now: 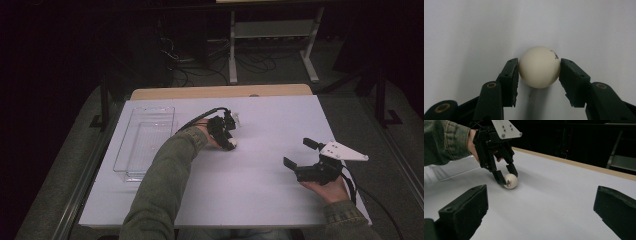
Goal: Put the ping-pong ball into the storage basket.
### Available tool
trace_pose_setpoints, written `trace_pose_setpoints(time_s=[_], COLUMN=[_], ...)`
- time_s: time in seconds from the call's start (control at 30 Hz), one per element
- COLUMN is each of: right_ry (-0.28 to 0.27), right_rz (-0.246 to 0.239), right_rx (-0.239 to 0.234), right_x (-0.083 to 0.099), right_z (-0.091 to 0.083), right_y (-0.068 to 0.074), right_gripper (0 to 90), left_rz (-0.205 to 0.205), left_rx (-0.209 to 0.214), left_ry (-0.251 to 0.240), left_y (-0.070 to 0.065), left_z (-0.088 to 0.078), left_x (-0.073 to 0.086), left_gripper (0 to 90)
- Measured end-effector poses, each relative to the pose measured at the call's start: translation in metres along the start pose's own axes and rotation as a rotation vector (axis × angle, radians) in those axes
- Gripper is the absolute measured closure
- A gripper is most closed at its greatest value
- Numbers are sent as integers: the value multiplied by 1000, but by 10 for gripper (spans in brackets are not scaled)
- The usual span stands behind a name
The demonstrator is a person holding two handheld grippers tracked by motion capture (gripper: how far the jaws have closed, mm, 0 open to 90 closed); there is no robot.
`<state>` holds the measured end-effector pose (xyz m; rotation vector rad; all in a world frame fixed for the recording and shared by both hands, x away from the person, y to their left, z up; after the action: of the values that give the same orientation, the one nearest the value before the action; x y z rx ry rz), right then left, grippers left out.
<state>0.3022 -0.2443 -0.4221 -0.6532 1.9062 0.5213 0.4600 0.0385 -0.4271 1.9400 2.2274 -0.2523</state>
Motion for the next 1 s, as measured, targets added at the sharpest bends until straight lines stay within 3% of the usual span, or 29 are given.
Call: trace_pose_setpoints(time_s=[0.53,1.0], right_ry=[-4,-12], right_rz=[-1,-6], right_rx=[-4,21], right_x=[0,-1], right_z=[-1,-2], right_y=[0,0], right_gripper=[3,0], left_rz=[13,36], left_rx=[-12,-27], left_ry=[-13,-41], left_y=[-1,-7], left_z=[-6,-25], left_x=[-2,-6], left_gripper=[507,507])
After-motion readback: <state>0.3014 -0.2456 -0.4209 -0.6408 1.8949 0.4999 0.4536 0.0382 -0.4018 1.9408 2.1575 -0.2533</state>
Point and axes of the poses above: each handheld gripper's, and its own axes: z roughly forward along the jaws, x roughly out of its underside, y roughly to its left, the point moved 2 cm from there along z, roughly forward along the jaws, and after that the axes turned 9 degrees about y, right-handed, at the moved point
